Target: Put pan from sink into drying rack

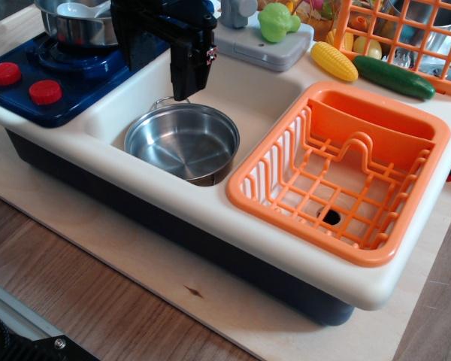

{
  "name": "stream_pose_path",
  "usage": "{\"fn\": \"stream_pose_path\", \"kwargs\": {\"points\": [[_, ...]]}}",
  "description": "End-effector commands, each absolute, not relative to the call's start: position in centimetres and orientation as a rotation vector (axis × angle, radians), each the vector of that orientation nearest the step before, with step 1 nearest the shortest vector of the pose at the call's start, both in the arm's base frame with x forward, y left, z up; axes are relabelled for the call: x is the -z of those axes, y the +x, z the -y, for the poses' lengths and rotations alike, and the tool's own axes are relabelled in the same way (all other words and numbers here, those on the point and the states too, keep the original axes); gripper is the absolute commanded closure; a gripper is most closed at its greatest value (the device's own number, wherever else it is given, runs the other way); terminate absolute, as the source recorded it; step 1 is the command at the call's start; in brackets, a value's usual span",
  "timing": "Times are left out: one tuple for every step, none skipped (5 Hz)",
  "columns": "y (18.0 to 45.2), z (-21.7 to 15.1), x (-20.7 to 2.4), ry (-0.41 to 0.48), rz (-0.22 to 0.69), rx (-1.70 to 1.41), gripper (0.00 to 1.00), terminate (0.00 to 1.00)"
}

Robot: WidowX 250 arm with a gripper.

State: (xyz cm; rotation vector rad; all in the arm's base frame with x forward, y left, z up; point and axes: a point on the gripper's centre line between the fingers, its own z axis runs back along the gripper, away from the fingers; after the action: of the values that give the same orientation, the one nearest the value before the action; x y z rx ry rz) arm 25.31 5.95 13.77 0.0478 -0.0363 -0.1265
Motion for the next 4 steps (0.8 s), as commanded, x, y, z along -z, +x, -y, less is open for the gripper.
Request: {"fn": "stream_pose_path", "kwargs": {"points": [[25.3, -5.9, -13.8, 0.048, 0.036, 0.127, 0.00, 0.00], [26.4, -4.8, -13.8, 0.156, 0.107, 0.373, 0.00, 0.00], [27.3, -3.8, -13.4, 0.167, 0.158, 0.620, 0.00, 0.00], [28.3, -3.3, -13.1, 0.162, 0.214, 0.827, 0.00, 0.00]]}}
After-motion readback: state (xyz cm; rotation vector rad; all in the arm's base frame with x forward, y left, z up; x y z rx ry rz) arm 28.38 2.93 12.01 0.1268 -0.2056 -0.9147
